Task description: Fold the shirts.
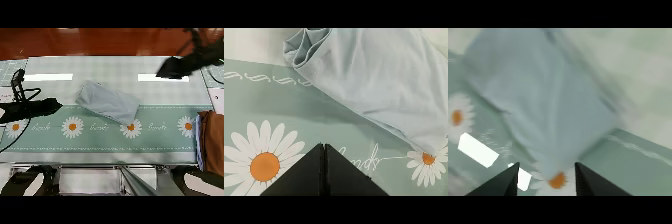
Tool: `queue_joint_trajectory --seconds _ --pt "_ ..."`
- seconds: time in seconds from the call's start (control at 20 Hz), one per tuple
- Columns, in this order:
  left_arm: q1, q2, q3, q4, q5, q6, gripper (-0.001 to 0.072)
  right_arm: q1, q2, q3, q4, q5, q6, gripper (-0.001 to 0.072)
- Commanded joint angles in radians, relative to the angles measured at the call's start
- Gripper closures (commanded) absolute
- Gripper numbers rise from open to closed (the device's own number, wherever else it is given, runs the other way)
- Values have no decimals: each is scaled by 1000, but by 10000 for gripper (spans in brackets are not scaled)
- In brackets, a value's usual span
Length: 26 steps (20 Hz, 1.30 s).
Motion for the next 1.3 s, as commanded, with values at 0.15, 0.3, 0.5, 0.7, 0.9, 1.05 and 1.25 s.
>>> queue_joint_trajectory --seconds 0.15,0.3,0.5,0.7,0.9,1.05,1.25 --pt "1 -1 -1 0 -3 2 673 -229 323 -726 104 -332 12 292" --pt "1 -1 -1 0 0 2 673 -170 219 -893 377 -476 -108 292" --pt "1 -3 -1 0 4 2 673 -37 -36 -869 603 -509 -243 292" --pt "1 -3 -1 0 6 2 673 75 -224 -768 747 -510 -317 292" --pt "1 -3 -1 0 7 2 673 163 -317 -633 739 -503 -296 293" --pt "1 -3 -1 0 7 2 673 200 -330 -558 740 -484 -285 400" --pt "1 -3 -1 0 7 2 673 239 -325 -406 701 -386 -311 689"
